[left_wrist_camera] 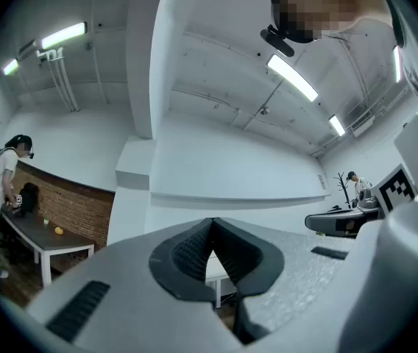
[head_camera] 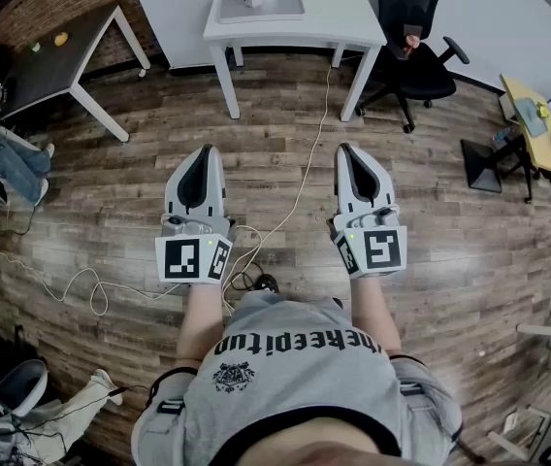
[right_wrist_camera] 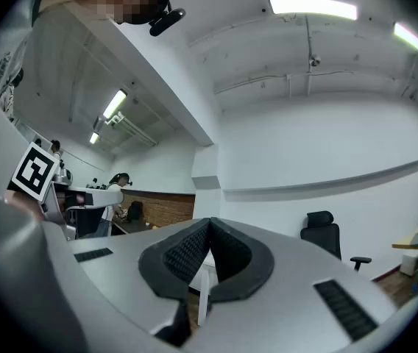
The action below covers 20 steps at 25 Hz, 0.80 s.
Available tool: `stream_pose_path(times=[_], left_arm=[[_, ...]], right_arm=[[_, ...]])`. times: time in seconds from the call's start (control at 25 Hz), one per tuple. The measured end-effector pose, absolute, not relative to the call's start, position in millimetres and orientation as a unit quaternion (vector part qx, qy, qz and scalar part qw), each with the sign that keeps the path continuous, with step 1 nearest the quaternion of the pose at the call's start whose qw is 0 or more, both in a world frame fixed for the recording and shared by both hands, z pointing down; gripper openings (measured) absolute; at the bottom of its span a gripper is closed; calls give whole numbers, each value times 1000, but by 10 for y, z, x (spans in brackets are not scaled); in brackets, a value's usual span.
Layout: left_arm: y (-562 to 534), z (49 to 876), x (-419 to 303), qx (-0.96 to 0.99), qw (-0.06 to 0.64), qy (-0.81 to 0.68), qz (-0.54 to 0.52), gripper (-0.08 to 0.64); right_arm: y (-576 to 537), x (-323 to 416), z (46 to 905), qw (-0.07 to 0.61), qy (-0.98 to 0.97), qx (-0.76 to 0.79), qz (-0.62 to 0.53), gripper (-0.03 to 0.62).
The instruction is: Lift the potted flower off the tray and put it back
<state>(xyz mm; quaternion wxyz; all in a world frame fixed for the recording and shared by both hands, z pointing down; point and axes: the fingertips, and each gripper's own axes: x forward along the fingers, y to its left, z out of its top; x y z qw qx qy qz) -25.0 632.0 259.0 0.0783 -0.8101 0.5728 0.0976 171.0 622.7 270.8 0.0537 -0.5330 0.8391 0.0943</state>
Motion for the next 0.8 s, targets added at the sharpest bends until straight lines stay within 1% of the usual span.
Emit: stream_pose_path(times=[0.68, 0.76, 0.8], left_arm=[[6141, 2610, -384, -825, 81, 552, 92, 3], [6139, 2625, -400, -835, 81, 536, 89, 17], [6132, 2636, -410, -841, 78, 528, 88, 52]], right_arm=[[6076, 1471, 2682, 60, 839, -529, 110, 3], [6080, 1393, 2702, 63, 839, -530, 106, 3], [6079, 1352, 2715, 65, 839, -530, 105, 3]])
